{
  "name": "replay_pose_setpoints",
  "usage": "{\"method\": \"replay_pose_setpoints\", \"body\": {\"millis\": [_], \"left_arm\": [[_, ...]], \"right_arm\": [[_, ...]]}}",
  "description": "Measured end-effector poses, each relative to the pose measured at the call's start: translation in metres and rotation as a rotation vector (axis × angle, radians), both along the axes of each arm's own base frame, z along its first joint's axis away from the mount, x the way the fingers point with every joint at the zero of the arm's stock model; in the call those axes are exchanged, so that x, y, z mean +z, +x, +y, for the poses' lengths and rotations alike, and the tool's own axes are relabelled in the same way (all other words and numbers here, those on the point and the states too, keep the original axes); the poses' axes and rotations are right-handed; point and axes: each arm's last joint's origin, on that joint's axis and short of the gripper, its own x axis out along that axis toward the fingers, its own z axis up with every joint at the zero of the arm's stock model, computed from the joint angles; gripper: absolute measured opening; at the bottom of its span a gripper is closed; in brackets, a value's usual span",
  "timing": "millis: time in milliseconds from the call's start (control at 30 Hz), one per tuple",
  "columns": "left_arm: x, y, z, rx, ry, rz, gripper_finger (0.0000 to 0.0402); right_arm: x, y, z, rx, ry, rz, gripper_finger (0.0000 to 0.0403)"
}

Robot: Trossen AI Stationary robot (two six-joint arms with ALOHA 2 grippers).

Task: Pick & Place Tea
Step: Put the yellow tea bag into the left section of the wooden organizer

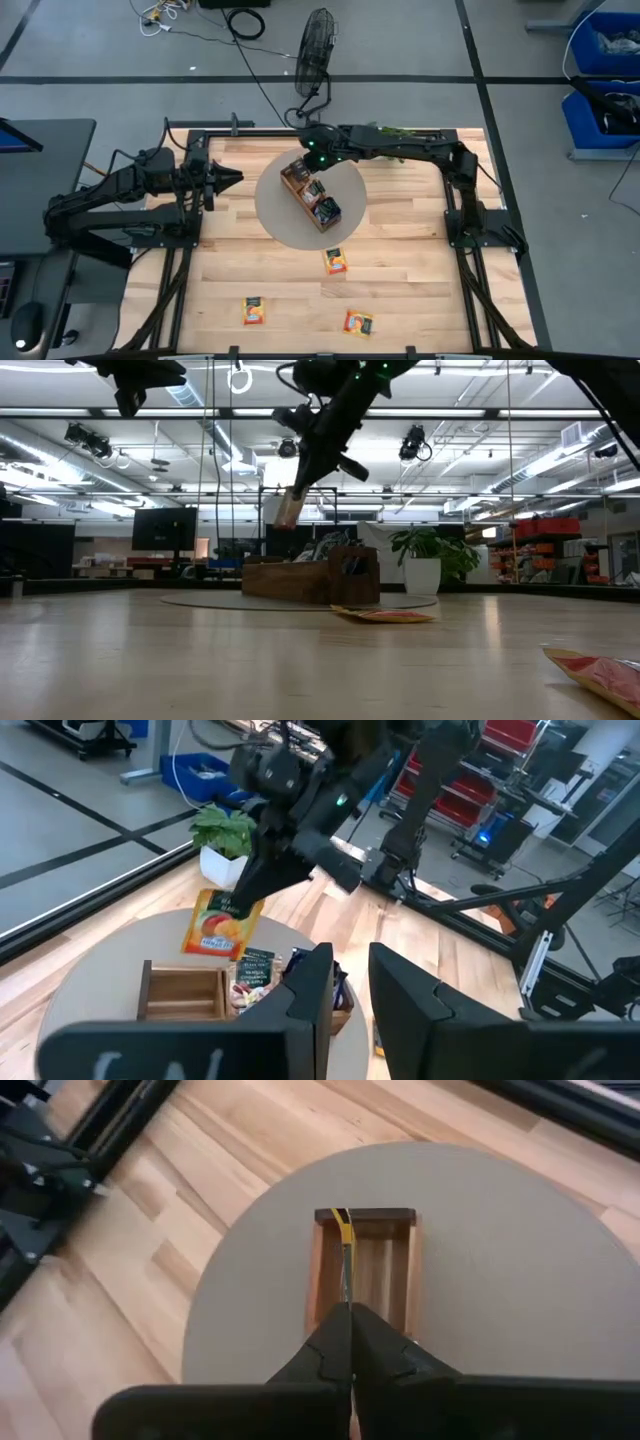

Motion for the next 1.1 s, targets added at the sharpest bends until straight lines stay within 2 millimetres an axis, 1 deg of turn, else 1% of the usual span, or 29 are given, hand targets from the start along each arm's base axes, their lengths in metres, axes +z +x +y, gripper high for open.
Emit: {"method": "replay_pose_setpoints", "body": {"millis": [200,300,600,1000,1100], "left_arm": [[0.000,0.000,0.000,0.000,0.000,0.000,0.0071],[0.000,0.000,0.000,0.000,0.000,0.000,0.0071],[0.000,0.000,0.000,0.000,0.000,0.000,0.0071],[0.000,0.000,0.000,0.000,-0.001,0.001,0.0071],[0.000,0.000,0.000,0.000,-0.001,0.001,0.0071]], "right_arm": [[-0.022,0.010,-0.006,0.009,0.003,0.035,0.0000],[-0.030,0.012,-0.009,0.008,-0.002,0.046,0.0000],[-0.048,0.018,-0.020,0.012,-0.021,0.071,0.0000],[-0.071,0.026,-0.024,0.028,-0.007,0.096,0.0000],[-0.075,0.025,-0.025,0.026,0.008,0.108,0.0000]]}}
